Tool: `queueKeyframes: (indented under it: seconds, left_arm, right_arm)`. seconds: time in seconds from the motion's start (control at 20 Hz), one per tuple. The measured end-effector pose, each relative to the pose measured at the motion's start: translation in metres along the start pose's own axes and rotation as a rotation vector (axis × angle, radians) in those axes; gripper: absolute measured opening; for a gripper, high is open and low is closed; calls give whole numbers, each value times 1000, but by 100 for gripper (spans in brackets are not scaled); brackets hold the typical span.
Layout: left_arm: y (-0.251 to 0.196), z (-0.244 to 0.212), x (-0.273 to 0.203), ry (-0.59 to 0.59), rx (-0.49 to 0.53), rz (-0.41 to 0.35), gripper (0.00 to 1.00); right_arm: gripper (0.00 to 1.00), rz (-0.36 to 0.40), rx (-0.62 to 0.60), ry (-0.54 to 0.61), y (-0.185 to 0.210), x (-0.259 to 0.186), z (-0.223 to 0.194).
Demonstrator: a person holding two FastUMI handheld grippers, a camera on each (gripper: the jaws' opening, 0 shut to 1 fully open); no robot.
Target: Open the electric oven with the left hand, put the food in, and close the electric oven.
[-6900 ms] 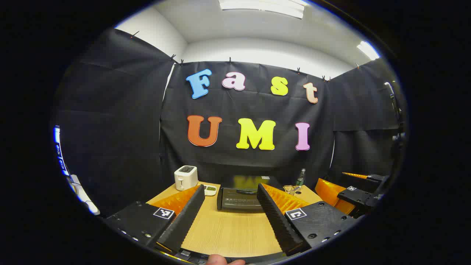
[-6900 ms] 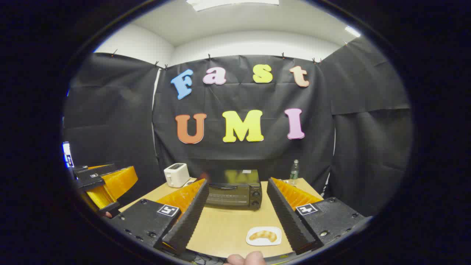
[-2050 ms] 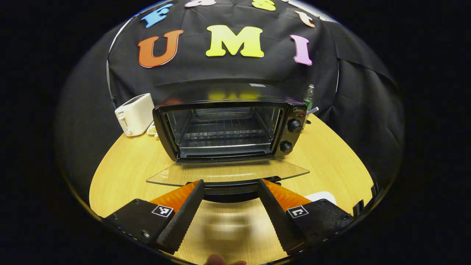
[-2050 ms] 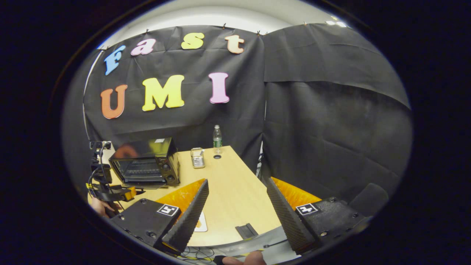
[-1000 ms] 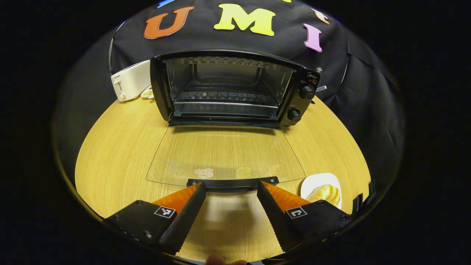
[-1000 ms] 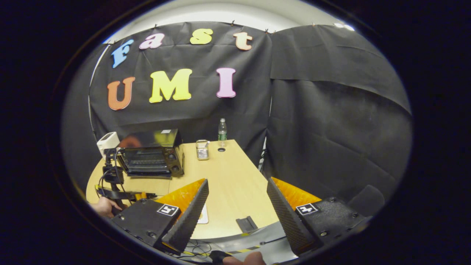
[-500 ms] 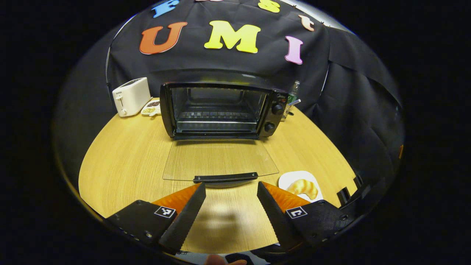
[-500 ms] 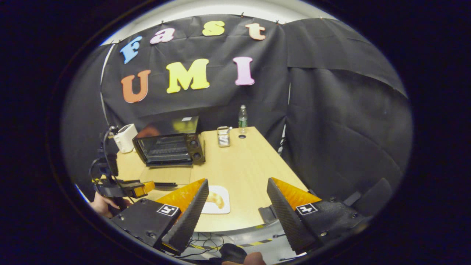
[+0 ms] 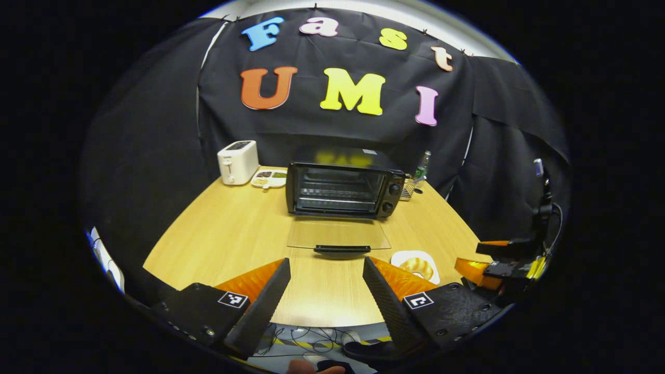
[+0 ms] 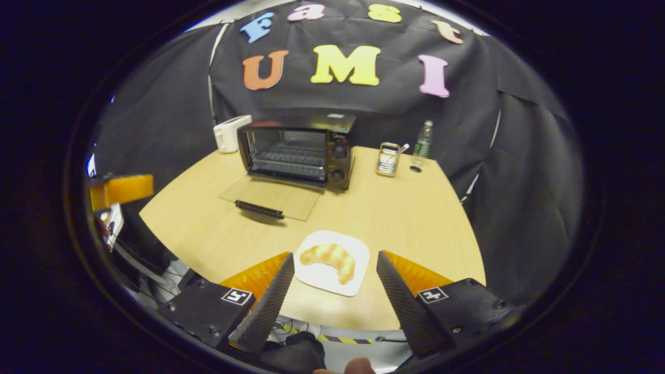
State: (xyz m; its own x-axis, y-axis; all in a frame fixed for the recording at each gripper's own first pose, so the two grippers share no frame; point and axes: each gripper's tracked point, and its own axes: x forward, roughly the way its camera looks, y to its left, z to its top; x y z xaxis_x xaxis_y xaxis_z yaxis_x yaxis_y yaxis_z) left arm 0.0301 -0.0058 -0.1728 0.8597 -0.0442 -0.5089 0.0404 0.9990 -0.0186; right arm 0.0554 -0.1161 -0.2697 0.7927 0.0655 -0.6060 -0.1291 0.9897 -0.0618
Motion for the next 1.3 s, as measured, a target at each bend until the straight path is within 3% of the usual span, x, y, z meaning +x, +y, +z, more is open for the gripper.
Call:
queueKeyframes:
  seconds: [0.4,0.6,0.75,0.95,1.1,1.3]
  left_arm:
    - [-3,-7,4,71,-131,151,93]
    - [-3,-5,6,89,-145,215,93]
    - [-6,3,8,82,-132,226,93]
    - [-12,13,14,72,-116,213,93]
    - [-16,20,19,61,-107,193,93]
    - [-11,27,24,50,-102,160,93]
  right_arm:
    - [97,153,-59,165,-20,92,-41]
    - [82,206,-120,211,-22,120,-55]
    - [78,226,-118,233,-21,129,-62]
    - [66,206,-105,221,-26,134,-59]
    - [44,208,-49,231,-24,133,-59]
    - [31,185,38,209,-21,117,-50]
